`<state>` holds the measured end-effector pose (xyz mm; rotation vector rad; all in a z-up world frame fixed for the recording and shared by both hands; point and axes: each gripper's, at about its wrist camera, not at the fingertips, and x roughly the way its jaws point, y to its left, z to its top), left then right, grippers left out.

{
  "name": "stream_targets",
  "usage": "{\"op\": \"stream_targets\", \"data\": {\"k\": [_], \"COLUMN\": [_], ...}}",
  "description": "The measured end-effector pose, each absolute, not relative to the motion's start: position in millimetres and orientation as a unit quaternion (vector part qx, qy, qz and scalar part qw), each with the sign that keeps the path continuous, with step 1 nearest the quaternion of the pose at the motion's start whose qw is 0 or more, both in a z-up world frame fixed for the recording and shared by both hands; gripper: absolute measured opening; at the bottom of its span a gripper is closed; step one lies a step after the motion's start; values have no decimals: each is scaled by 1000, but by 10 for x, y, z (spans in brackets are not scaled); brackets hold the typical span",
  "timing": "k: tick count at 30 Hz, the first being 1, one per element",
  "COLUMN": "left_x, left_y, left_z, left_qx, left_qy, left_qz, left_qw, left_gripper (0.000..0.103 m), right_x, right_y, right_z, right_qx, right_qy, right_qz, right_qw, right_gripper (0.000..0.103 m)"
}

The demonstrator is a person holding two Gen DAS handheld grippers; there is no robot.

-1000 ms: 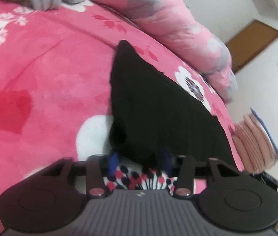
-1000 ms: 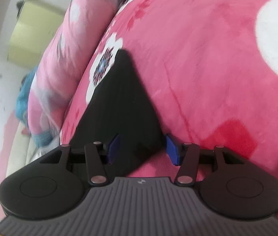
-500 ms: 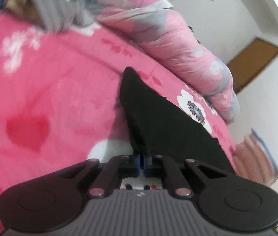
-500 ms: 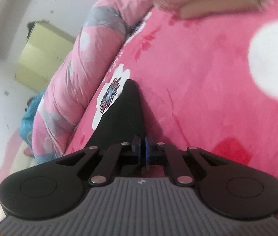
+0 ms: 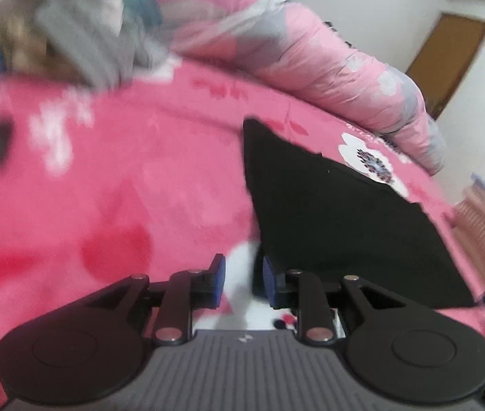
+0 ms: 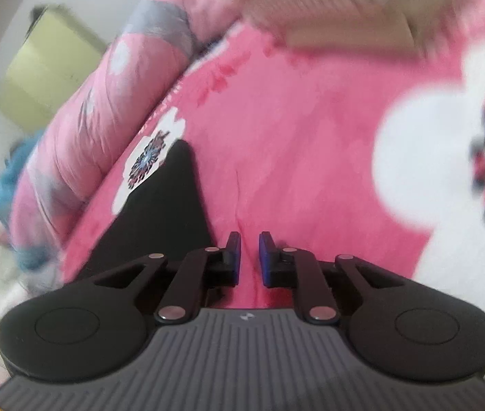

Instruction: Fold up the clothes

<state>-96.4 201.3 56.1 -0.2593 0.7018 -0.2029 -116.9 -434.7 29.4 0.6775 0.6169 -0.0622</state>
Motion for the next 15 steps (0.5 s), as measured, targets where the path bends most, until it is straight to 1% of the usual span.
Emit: {"op": "stream_targets", "data": {"k": [3,6,8,11,12,13,14,15], "left_x": [-978,-882,-792,-563,-497,-455,-432,-413], "left_y": [1810,1511,1298,1170,1204,1320,1450,1576], "left_z": [763,791,697,435,361,325,335,359], "left_qx": [-80,-59,-43,-30,-28,-43,-69,-97], "left_qy": [310,305,311,352,361,362,364,366], "left_qz": [-117,-158,-180,-167,-150,-138,-132,-126], "left_qw": [940,937,932,920,920,921,919,917], "left_gripper": [24,25,27,29,24,12,10,10], "right_x": [-1095,-966,-880,-771,-730,-703,-697,-716], "right_y": [-4006,-3482,-3185,-2949,-2947,-3029,-3145,-3298], "right_z": [453,533,480,336,291,224,214,228], "right_qx": [230,116,65,11,-4,-17,-10,8], "right_qy": [292,290,292,305,314,319,317,318], "right_qz": [2,58,89,117,107,91,87,77], "right_qw": [928,948,950,945,943,943,944,945], "right_gripper": [12,11,11,9,8,7,6,5]}}
